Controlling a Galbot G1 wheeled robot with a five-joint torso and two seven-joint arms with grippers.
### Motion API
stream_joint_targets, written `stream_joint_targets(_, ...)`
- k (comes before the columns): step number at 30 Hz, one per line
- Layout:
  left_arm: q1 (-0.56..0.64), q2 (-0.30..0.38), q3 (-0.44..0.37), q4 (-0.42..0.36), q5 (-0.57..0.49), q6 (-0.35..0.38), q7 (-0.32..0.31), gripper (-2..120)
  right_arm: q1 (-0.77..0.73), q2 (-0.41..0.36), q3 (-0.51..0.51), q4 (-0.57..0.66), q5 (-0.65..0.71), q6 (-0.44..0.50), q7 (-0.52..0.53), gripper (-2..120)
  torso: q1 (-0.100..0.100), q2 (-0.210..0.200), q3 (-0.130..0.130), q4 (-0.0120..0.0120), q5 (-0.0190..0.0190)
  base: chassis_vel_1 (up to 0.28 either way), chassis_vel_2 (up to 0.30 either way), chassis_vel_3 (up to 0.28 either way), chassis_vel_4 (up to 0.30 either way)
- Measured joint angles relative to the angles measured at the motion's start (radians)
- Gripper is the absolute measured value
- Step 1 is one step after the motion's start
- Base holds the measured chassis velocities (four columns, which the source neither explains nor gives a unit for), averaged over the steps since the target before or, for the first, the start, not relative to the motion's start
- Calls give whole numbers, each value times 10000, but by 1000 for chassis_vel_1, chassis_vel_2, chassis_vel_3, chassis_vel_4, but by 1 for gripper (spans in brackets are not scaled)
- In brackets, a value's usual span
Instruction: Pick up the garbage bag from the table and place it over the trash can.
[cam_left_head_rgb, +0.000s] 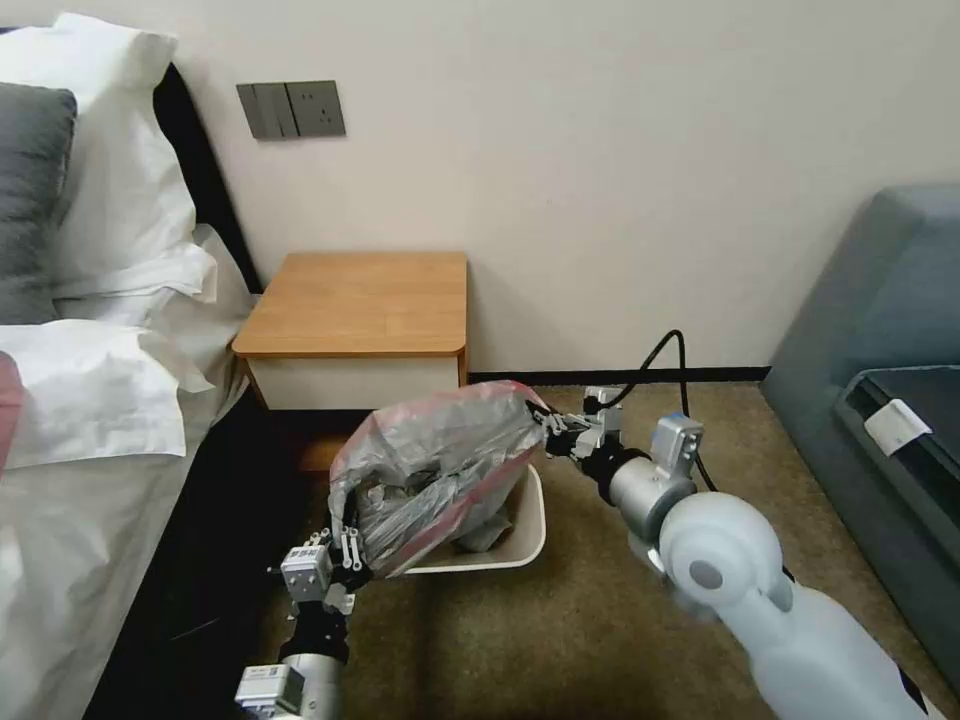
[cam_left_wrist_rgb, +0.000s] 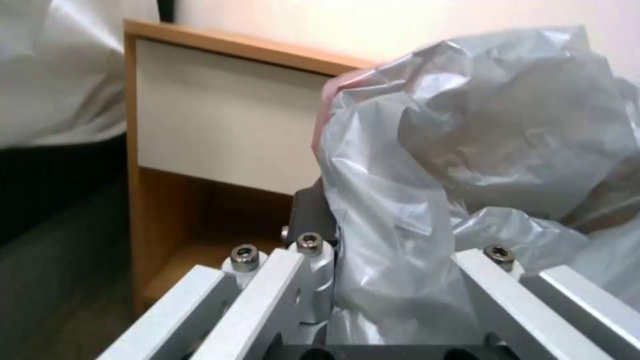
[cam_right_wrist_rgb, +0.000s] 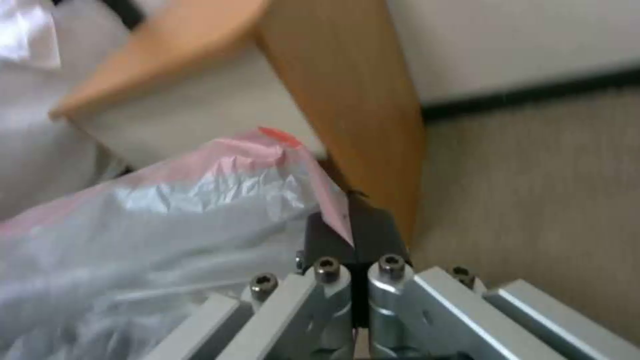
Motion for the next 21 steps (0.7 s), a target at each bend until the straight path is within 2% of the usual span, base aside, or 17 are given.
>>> stream_joint_targets(3,-134,40,-129,0,-1280,461,263,8,-784,-193,614,478,1269,-389,58,0,0,0,-1,-2,-2,0,0,0,0)
stream_joint_targets(4,-134,40,-129,0,-1280,461,263,8,-784,-193,614,478,1269,-389,58,0,0,0,-1,-2,-2,0,0,0,0)
stream_joint_targets(6,-213,65,-211,0,-2217,820,489,8,-966,-200,1058,653,2370,-862,245,0,0,0,-1,-2,-3,0,0,0,0)
stream_joint_targets(8,-282,67,-280,0,-2887,1078,532,8,-1025,-192,1243,798,2921,-1022,390,0,-1,0,-1,0,-2,0,0,0,0)
stream_joint_targets(14,-437,53,-517,-2,-3668,1351,441,8,-1323,-216,1336,1386,3324,-1109,563,0,0,1,-1,0,-3,0,0,0,0)
stream_joint_targets(21,-489,111,-883,-114,-4067,1533,475,8,-1493,34,1214,2069,4016,-1123,1795,0,0,0,-1,1,-4,0,0,0,0)
